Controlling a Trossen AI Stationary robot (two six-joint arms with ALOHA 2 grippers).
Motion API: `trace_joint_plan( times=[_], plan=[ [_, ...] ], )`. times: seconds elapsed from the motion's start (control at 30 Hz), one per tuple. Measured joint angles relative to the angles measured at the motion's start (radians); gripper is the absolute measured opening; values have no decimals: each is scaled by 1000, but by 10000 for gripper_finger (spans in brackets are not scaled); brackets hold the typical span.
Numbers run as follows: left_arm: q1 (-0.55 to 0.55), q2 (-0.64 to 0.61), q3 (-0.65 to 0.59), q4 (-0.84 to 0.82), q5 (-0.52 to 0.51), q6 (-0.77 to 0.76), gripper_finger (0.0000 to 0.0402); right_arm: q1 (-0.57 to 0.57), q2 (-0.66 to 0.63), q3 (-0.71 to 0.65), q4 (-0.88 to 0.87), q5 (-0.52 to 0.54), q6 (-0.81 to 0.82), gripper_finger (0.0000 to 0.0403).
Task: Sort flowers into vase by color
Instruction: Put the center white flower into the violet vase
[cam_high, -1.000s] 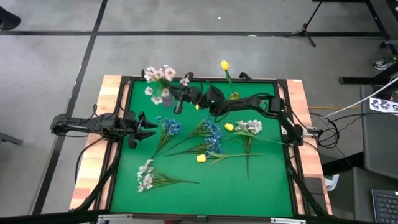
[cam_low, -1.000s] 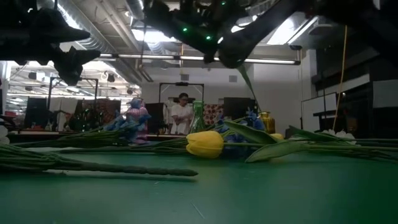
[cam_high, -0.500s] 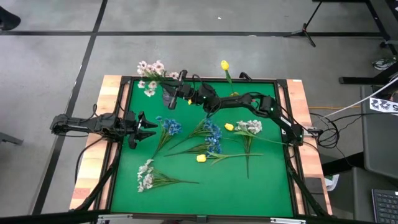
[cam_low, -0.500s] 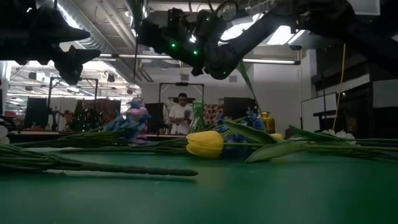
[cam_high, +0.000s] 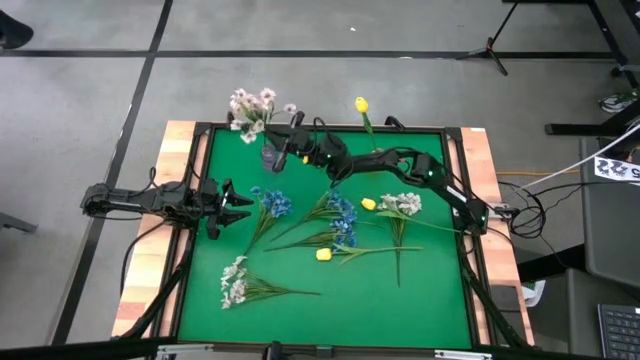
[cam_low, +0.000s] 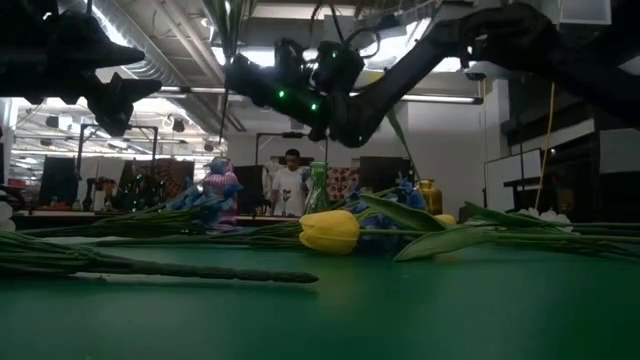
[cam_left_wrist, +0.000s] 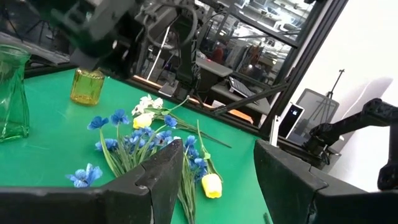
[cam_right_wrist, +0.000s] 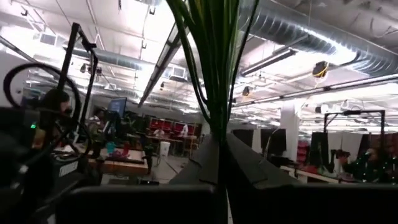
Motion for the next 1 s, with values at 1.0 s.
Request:
trace_joint_plan(
  times=[1.0],
  plan=[
    [0, 0, 0, 0, 0, 4, 194, -8, 33, 53, -90, 11, -78, 9]
  ],
)
